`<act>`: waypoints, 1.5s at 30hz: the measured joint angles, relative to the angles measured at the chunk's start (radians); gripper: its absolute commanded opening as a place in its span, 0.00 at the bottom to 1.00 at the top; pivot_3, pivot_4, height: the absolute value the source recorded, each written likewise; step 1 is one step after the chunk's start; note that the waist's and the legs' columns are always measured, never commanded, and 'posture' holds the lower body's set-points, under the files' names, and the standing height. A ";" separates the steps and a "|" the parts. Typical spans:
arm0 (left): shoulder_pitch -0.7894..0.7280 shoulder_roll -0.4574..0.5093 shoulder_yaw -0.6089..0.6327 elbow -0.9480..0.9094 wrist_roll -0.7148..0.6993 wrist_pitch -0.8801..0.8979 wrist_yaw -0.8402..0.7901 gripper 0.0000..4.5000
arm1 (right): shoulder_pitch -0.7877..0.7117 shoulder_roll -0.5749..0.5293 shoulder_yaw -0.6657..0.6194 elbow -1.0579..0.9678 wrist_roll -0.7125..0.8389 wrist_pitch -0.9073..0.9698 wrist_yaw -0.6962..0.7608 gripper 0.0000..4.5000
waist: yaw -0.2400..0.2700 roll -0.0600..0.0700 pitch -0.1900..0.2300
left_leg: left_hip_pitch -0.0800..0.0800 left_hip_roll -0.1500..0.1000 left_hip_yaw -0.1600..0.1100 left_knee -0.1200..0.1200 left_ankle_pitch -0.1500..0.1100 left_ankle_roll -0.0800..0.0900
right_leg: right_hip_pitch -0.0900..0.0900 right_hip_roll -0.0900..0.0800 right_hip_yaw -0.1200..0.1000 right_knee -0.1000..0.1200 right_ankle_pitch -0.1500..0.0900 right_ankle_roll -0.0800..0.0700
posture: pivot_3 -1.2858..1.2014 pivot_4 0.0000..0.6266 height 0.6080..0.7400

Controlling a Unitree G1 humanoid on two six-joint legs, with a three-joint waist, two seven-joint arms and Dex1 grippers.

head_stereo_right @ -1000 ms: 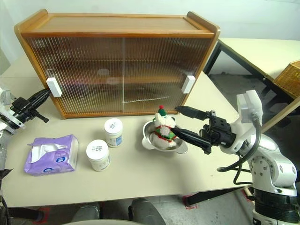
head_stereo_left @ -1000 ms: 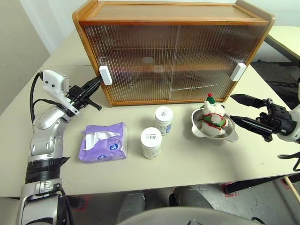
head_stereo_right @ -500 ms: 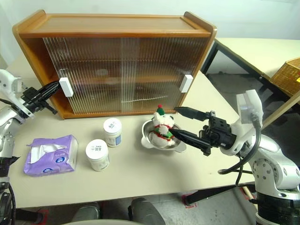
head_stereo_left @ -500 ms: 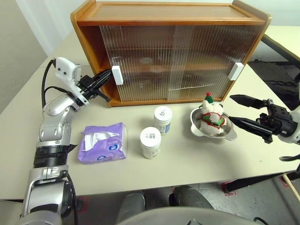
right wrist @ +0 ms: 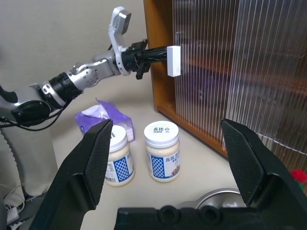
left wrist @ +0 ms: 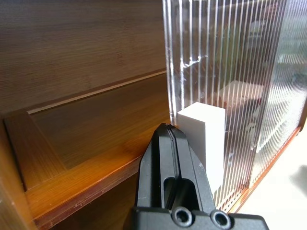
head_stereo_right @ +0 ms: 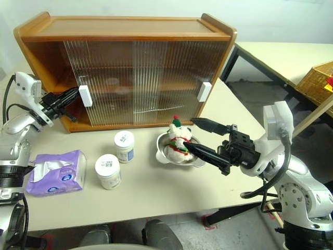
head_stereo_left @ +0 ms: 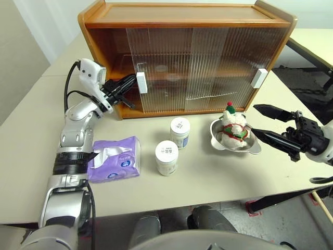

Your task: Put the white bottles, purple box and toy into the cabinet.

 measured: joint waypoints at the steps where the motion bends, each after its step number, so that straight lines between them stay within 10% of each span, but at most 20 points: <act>1: -0.006 -0.006 -0.001 0.008 0.002 0.000 -0.001 0.00 | 0.005 0.000 -0.004 -0.002 0.002 0.000 -0.001 1.00 | 0.000 0.000 0.000 | 0.000 -0.002 -0.001 0.000 0.000 0.001 | -0.002 -0.002 -0.001 0.000 0.000 0.000 | 0.41 0.00 1.00; 17: 0.000 -0.035 -0.014 -0.069 0.014 0.044 0.002 0.00 | 0.090 0.006 -0.026 0.054 -0.011 -0.083 0.077 1.00 | -0.007 0.001 0.000 | -0.030 -0.020 -0.020 0.010 0.005 0.009 | -0.011 -0.012 -0.001 -0.004 0.006 0.004 | 0.41 0.00 1.00; 45: -0.062 -0.128 -0.088 0.055 0.066 -0.040 0.016 0.00 | 0.140 0.030 -0.022 0.150 -0.065 -0.178 0.179 1.00 | -0.035 0.001 0.000 | -0.029 -0.022 -0.025 0.015 0.005 0.009 | -0.006 -0.012 0.000 -0.007 0.005 0.013 | 0.40 0.00 1.00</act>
